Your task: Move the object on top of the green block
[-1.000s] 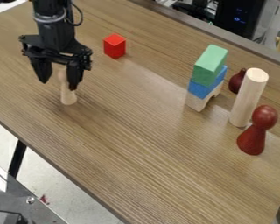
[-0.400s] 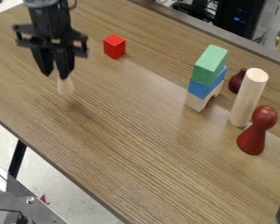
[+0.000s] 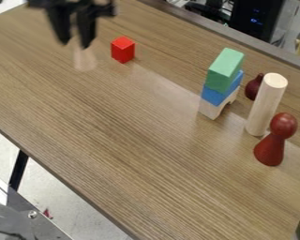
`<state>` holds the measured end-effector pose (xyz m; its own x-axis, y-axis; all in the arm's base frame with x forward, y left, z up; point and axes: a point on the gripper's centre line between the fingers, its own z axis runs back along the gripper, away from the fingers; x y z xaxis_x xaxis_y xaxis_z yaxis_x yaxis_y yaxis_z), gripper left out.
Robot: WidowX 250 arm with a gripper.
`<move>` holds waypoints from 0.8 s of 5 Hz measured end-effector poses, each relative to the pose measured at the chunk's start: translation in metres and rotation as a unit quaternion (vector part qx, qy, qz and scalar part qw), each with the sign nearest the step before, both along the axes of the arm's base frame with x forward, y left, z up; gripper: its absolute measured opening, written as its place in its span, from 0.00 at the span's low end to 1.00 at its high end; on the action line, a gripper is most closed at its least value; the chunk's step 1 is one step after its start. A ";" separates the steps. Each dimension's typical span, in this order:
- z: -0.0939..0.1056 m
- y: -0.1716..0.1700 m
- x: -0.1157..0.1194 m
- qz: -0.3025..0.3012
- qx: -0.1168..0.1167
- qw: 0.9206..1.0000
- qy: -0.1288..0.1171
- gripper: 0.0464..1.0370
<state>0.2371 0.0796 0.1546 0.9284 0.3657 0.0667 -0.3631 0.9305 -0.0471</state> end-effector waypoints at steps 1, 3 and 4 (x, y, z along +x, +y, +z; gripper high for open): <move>0.008 -0.027 0.013 -0.038 -0.012 0.999 0.018 0.29; 0.016 -0.074 0.041 -0.110 -0.018 0.993 0.023 0.29; 0.017 -0.089 0.056 -0.127 -0.030 0.991 0.017 0.29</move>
<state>0.2931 -0.0090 0.1720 0.9922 0.1231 0.0184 -0.1208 0.9880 -0.0962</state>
